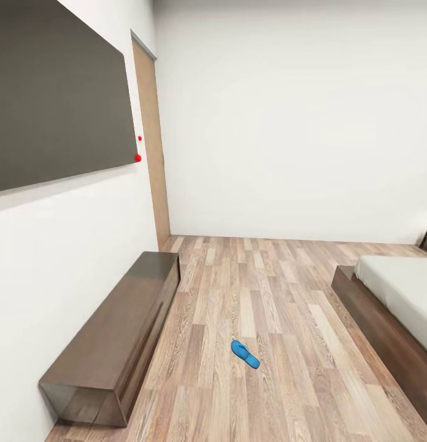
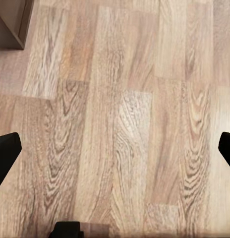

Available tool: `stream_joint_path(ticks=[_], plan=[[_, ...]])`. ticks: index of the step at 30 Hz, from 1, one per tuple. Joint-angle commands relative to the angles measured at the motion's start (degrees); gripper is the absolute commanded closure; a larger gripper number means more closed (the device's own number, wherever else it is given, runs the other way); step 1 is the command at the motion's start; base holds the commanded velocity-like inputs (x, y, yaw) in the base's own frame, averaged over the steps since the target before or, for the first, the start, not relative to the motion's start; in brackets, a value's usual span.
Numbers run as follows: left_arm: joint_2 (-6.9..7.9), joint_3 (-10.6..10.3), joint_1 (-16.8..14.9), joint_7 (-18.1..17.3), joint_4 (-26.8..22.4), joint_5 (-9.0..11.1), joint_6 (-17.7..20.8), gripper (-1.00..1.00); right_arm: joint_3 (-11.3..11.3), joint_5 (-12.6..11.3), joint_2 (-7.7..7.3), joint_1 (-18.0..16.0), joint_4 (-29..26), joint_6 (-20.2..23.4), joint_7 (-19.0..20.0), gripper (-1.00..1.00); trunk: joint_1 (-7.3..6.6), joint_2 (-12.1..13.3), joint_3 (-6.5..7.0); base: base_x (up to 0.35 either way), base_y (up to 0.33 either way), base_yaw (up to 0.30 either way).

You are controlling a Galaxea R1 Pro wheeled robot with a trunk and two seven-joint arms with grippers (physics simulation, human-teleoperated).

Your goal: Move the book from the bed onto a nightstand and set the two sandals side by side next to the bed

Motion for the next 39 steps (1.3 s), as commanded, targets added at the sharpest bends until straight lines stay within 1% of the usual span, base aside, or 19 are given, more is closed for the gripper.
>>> stream_joint_path(ticks=[1,2,3,4,6,8,10,23,39], plan=[[0.0,0.0,0.0,0.0,0.0,0.1,-0.2,-1.0,-0.2,-1.1,-0.36,0.0,0.0,-0.1,0.4,-1.0,0.0,0.0,-0.05,0.0,0.0,0.0],[0.03,0.1,0.0,0.0,0.0,0.1,-0.2,-1.0,-0.4,-1.7,-1.13,0.0,0.0,-0.1,0.9,-1.0,0.0,0.0,-0.05,0.0,0.0,0.0],[0.05,0.1,0.0,0.0,0.0,0.1,-0.1,-1.0,-0.4,-2.0,-1.51,0.0,0.0,-0.1,1.3,-1.0,0.0,0.0,-0.05,0.0,0.0,0.0],[0.11,0.1,0.0,0.0,0.0,0.1,-0.2,-1.0,-0.7,-2.5,-2.39,0.0,0.0,-0.1,2.9,-1.0,0.0,0.0,-0.05,0.0,0.0,0.0],[0.14,0.2,0.0,0.0,0.0,0.1,-0.2,-1.0,-0.9,-2.8,-2.98,0.0,0.2,-0.1,5.4,-1.0,0.0,0.0,-0.05,0.0,0.0,0.0],[0.18,0.2,0.0,0.0,0.0,0.1,-0.2,-1.0,-0.9,-2.9,-3.13,0.0,0.4,-0.2,6.8,-1.0,0.0,0.0,-0.05,0.0,0.0,0.0],[0.23,0.2,0.0,0.0,0.0,0.1,-0.2,-1.0,-1.0,-2.9,-3.2,0.0,0.5,-0.3,7.7,-1.0,0.0,0.0,-0.05,0.0,0.0,0.0],[0.16,0.1,0.0,0.0,0.1,0.1,-0.2,-1.0,-0.7,-2.9,-2.95,0.0,0.6,-0.8,8.0,-1.0,0.0,0.0,-0.05,0.0,0.0,0.015],[0.07,-0.2,0.0,0.0,0.2,0.0,-0.3,-1.0,-0.7,-2.9,-2.86,0.0,0.7,-0.8,8.0,-1.0,0.0,0.0,-0.05,0.0,0.0,0.271]])
